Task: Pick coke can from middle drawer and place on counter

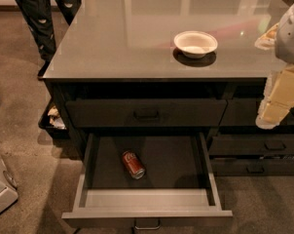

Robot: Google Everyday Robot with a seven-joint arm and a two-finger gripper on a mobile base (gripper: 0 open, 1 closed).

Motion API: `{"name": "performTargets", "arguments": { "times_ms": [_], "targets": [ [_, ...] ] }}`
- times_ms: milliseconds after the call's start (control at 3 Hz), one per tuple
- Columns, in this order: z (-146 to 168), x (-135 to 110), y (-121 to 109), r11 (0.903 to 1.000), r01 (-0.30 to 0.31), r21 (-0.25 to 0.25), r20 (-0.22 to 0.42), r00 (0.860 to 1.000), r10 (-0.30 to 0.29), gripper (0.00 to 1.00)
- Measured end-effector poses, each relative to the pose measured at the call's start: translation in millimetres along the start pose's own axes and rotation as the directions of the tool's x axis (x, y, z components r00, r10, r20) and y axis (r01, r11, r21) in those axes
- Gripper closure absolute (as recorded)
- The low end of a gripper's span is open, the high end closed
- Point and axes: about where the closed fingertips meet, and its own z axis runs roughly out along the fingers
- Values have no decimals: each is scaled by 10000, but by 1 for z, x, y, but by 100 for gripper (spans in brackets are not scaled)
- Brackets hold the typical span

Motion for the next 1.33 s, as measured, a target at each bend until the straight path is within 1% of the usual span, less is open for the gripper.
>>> {"name": "performTargets", "arguments": {
  "times_ms": [333, 667, 1000, 1333],
  "targets": [
    [0, 0, 0, 10000, -3, -1, 1, 10000, 3, 0],
    [3, 2, -2, 9999, -148, -24, 51, 9999, 148, 0],
    [34, -7, 1, 9951, -860, -496, 466, 9950, 884, 0],
    [102, -32, 8, 9596, -2403, -1467, 1141, 9595, 2577, 0]
  ]
}}
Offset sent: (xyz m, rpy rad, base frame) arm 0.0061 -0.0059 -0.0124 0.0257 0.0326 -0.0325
